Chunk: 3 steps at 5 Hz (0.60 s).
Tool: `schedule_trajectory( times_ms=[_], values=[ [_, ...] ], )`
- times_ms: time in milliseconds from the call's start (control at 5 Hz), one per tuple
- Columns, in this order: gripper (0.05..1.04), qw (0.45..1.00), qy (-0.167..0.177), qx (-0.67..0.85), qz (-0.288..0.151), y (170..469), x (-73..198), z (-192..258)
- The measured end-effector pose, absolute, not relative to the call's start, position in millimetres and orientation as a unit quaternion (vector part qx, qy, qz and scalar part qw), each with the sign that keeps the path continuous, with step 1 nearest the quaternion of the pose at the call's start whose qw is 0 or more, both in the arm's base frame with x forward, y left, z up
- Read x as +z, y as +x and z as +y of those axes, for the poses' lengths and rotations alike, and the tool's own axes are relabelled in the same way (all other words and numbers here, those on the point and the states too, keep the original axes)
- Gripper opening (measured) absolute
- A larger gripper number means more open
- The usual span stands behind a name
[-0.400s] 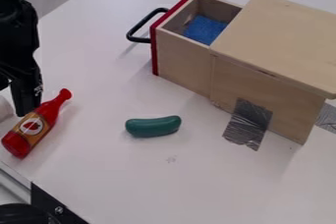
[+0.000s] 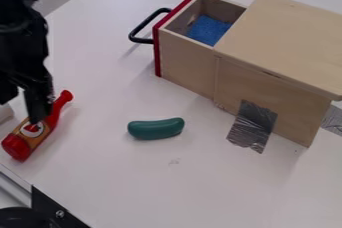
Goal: Put the red bottle into the drawer
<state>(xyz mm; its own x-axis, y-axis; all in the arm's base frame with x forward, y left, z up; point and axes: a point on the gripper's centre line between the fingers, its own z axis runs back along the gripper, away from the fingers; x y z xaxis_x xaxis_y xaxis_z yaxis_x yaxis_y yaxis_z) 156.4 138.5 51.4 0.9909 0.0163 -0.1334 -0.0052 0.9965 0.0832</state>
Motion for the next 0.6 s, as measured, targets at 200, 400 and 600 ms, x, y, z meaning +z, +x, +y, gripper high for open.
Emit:
schedule_trajectory(
  times_ms=[200,400,600],
  values=[
    [0.997,0.997,0.045,0.012,0.060,162.2,45.9,138.3],
    [0.997,0.996,0.045,0.026,0.073,157.6,32.2,136.7],
    [0.997,0.994,0.054,0.024,0.088,151.1,16.5,139.2]
  ],
)
